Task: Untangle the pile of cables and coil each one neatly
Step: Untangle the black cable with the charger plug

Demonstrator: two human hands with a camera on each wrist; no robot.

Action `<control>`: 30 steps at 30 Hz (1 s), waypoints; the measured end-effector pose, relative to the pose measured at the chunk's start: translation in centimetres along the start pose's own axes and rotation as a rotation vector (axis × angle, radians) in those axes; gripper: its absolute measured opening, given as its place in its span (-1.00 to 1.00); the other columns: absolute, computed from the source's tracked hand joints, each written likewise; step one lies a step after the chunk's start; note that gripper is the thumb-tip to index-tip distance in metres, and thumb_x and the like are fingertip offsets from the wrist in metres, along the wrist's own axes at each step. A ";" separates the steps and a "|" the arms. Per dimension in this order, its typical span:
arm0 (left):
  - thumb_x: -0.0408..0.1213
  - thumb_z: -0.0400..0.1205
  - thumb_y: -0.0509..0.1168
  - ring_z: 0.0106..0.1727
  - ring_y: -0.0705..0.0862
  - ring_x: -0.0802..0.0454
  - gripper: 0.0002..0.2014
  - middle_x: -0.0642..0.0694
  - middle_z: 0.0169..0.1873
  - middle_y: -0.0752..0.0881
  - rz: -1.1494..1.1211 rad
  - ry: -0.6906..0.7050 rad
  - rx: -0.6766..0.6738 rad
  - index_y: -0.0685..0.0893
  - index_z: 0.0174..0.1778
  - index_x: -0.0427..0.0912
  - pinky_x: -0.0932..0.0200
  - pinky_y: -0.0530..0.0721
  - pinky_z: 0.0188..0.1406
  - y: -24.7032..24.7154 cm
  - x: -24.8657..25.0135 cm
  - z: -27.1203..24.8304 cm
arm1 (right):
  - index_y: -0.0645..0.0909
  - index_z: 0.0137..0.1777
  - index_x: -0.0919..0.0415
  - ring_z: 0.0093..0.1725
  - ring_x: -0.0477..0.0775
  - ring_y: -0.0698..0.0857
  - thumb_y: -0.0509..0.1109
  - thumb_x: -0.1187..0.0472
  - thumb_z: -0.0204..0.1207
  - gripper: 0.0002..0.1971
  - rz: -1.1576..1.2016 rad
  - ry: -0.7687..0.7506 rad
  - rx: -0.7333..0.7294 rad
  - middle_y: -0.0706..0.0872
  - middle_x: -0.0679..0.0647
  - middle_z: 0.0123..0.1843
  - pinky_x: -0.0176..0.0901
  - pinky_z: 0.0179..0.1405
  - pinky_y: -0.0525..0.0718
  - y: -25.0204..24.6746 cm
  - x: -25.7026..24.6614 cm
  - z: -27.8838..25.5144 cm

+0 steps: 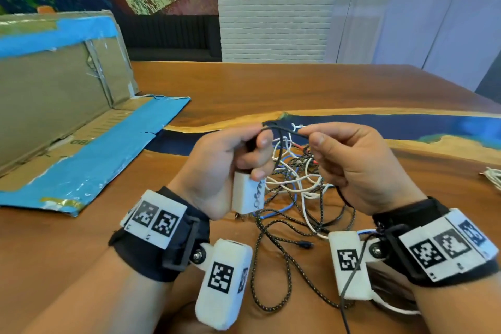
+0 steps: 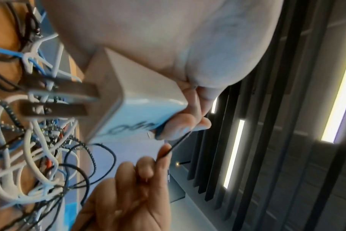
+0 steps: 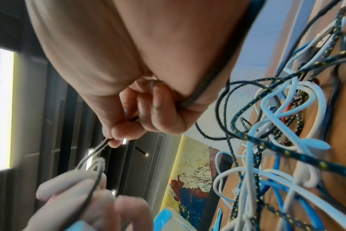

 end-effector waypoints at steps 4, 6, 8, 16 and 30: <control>-0.19 0.83 0.01 -0.37 0.57 0.08 -0.61 0.03 -0.44 0.44 -0.153 0.147 0.129 0.72 0.25 -0.24 -0.06 0.38 0.18 0.1 0.4 0.3 | 0.86 0.11 0.08 -0.61 -0.03 0.45 0.37 0.38 0.67 -0.73 -0.118 0.118 -0.043 0.72 0.14 -0.28 -0.31 -0.74 0.35 1.3 1.0 -0.4; -0.24 0.86 0.00 -0.24 0.69 0.06 -0.62 0.00 -0.34 0.60 -0.076 0.220 0.230 0.64 0.42 -0.25 0.08 0.54 0.05 -0.2 0.5 0.5 | 0.83 0.16 0.10 -0.65 -0.03 0.48 0.34 0.39 0.71 -0.73 -0.233 0.188 -0.153 0.76 0.13 -0.26 -0.30 -0.74 0.42 2.1 1.2 -0.9; -0.32 0.87 0.01 -0.16 0.76 0.02 -0.64 -0.04 -0.26 0.74 0.076 0.252 0.313 0.59 0.50 -0.25 0.21 0.66 -0.17 -0.7 0.4 0.7 | 0.82 0.19 0.16 -0.67 -0.01 0.40 0.36 0.34 0.71 -0.78 -0.343 0.201 -0.263 0.77 0.12 -0.30 -0.30 -0.72 0.35 2.7 1.1 -1.2; -0.35 0.82 0.17 -0.18 0.71 0.01 -0.73 -0.13 -0.17 0.82 0.599 0.000 0.159 0.78 0.23 -0.21 0.17 0.68 -0.16 -0.4 -0.6 0.6 | 0.84 -0.12 0.22 -0.55 -0.09 0.34 0.53 0.19 0.57 -0.87 -0.268 0.053 -0.195 0.56 0.06 -0.52 -0.32 -0.55 0.31 2.2 -0.1 -1.2; -0.29 0.81 0.02 -0.31 0.66 -0.02 -0.61 -0.08 -0.41 0.57 0.088 0.144 0.059 0.61 0.42 -0.41 0.19 0.66 -0.19 0.6 -0.1 0.4 | 0.77 0.23 0.20 -0.63 0.04 0.47 0.29 0.32 0.76 -0.77 -0.189 0.097 -0.061 0.63 0.13 -0.40 -0.13 -0.61 0.56 1.6 1.2 -0.2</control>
Point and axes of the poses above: each hand's wrist, its own z-axis towards the middle knuckle, its own y-axis out of the palm, x = y × z, the point moved 2 cm from there along z, towards the middle knuckle
